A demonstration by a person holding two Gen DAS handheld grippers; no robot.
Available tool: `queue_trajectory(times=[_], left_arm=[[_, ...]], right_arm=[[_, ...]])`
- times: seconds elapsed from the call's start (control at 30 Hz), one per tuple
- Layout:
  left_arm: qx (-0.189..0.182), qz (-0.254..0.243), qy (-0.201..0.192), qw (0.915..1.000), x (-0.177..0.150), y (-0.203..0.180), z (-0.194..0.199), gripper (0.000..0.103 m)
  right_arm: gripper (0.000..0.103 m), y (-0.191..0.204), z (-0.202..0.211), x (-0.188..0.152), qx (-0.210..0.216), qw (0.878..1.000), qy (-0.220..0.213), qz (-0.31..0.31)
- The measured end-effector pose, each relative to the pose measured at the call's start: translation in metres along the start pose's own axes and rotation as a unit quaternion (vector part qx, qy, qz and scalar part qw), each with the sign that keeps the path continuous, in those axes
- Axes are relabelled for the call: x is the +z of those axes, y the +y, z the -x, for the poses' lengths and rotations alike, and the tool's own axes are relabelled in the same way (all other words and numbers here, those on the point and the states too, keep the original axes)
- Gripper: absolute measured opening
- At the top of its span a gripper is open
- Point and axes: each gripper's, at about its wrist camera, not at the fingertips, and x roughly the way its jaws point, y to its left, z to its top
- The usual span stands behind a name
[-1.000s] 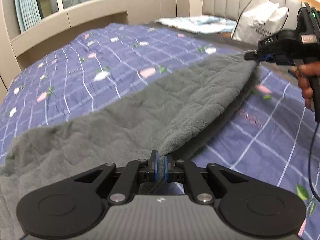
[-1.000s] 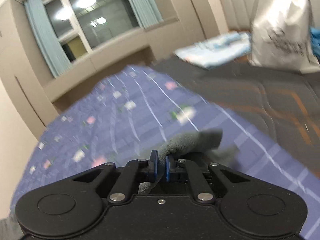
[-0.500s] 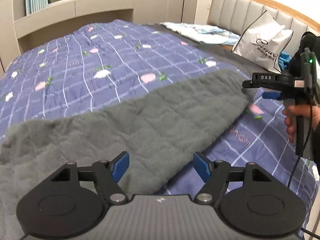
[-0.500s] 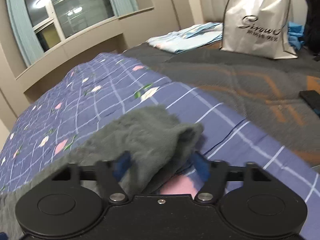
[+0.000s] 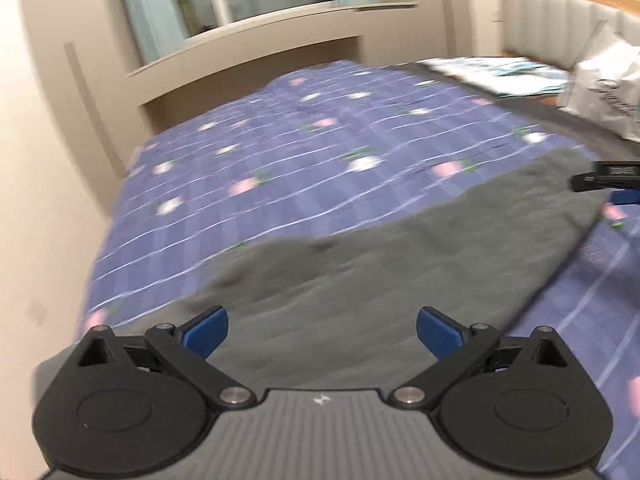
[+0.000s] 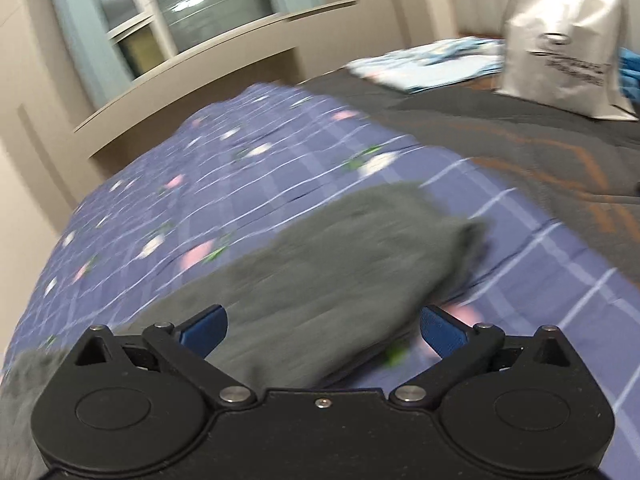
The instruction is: Fold towel
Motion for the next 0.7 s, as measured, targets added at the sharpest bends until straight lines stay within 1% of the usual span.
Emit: queue_trajectory(times=[0.13, 0.2, 0.3, 0.4, 0.47, 0.6, 0.7], left_arm=[[0.056, 0.043, 0.026, 0.9972, -0.032, 0.06, -0.005, 0.102], [0.084, 0.079, 0.043, 0.9924, -0.046, 0.091, -0.01, 0.102], [0.117, 0.139, 0.059, 0.9816, -0.062, 0.136, -0.018, 0.102], [0.123, 0.194, 0.063, 0.9712, -0.074, 0.173, -0.025, 0.102], [0.122, 0.218, 0.059, 0.9664, -0.075, 0.188, -0.031, 0.102], [0.125, 0.234, 0.046, 0.963, -0.068, 0.205, -0.048, 0.102], [0.142, 0.241, 0.054, 0.9587, -0.071, 0.211, -0.064, 0.102]], right_arm=[[0.103, 0.061, -0.006, -0.017, 0.038, 0.997, 0.019, 0.07], [0.103, 0.093, -0.01, -0.025, 0.057, 0.992, 0.021, 0.115], [0.103, 0.143, -0.019, -0.035, 0.091, 0.98, 0.021, 0.177], [0.103, 0.196, -0.035, -0.039, 0.116, 0.967, 0.023, 0.226], [0.103, 0.232, -0.046, -0.042, 0.132, 0.959, 0.019, 0.25], [0.103, 0.295, -0.071, -0.044, 0.171, 0.946, 0.008, 0.276], [0.103, 0.338, -0.091, -0.05, 0.211, 0.932, 0.018, 0.295]])
